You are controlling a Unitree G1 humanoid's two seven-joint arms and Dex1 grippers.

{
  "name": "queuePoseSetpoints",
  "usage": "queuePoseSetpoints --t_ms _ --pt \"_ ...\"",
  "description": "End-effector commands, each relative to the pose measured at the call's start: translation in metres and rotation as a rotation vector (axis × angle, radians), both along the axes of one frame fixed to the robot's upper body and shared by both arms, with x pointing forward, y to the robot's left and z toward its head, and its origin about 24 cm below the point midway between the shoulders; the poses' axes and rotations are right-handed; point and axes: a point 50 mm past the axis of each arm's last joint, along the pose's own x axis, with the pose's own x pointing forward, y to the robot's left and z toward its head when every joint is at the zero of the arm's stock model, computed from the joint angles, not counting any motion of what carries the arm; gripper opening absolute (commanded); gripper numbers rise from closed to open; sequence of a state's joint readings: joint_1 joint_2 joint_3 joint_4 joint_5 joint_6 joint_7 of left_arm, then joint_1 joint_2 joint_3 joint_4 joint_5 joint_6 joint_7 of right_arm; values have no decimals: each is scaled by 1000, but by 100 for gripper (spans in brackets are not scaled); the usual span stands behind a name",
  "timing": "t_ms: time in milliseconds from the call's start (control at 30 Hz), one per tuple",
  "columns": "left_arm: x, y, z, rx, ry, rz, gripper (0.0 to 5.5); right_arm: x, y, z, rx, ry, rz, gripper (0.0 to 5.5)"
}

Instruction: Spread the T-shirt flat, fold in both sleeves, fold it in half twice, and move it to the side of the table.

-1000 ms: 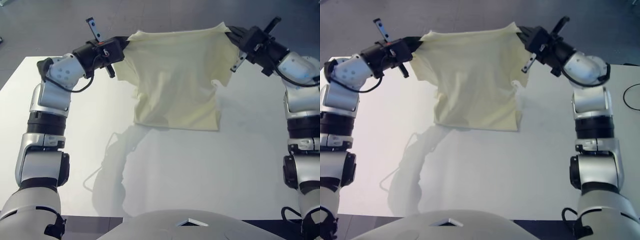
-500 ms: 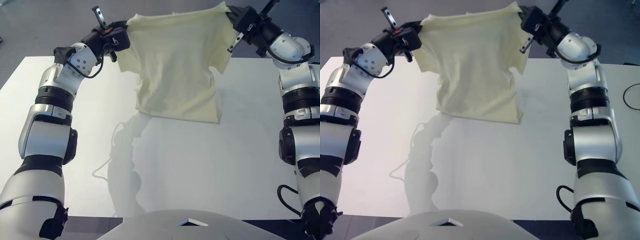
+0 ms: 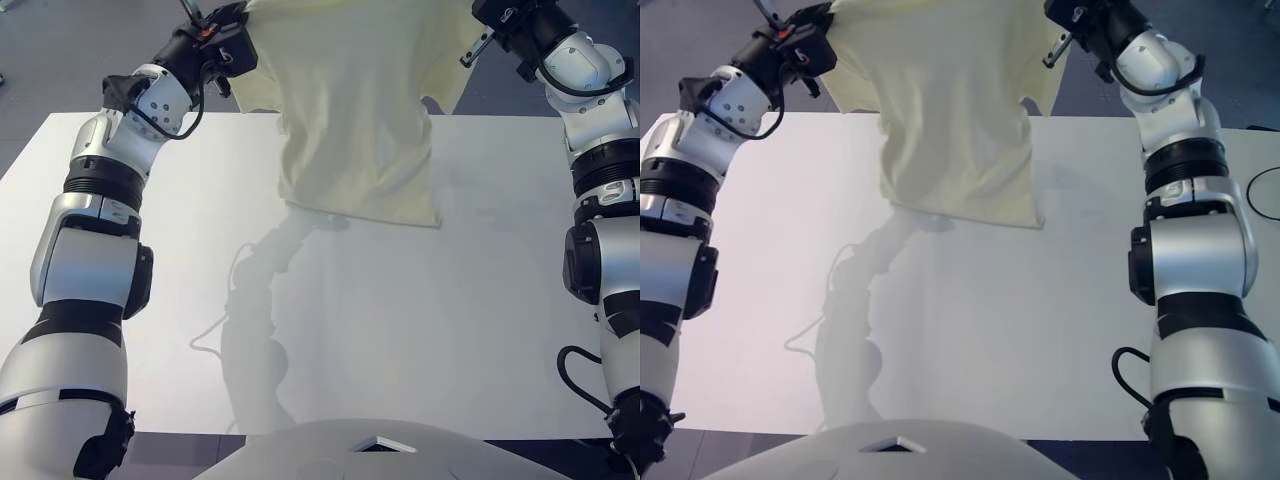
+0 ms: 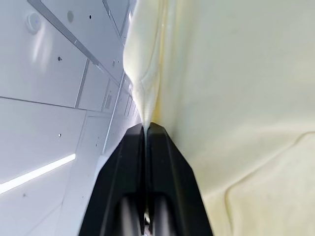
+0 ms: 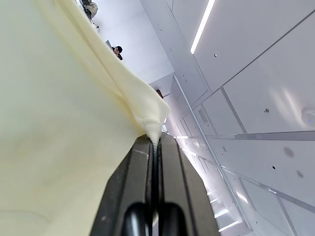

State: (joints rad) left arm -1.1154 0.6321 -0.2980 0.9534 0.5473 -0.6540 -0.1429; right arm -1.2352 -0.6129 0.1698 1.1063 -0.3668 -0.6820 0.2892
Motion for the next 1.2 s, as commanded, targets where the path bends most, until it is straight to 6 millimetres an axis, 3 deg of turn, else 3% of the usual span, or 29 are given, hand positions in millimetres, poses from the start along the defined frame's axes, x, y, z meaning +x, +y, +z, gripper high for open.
queuePoseSetpoints --t_ms 33,200,367,533,733,1200 --pt "-27 21 -28 88 109 -59 3 -18 -19 -13 -60 22 55 0" --pt "-81 29 -59 189 266 -154 3 -71 -34 -52 -155 174 170 0" --pt "-128 29 -89 234 449 -226 3 -135 -28 -86 -202 434 312 0" --pt "-165 30 -98 281 591 -279 3 -190 -25 -118 -309 744 422 0" --pt "-205 18 -105 316 770 -440 3 -224 -28 -130 -386 973 480 0" --pt "-267 26 -155 417 1244 -523 3 -273 -32 -171 -568 1353 584 0"
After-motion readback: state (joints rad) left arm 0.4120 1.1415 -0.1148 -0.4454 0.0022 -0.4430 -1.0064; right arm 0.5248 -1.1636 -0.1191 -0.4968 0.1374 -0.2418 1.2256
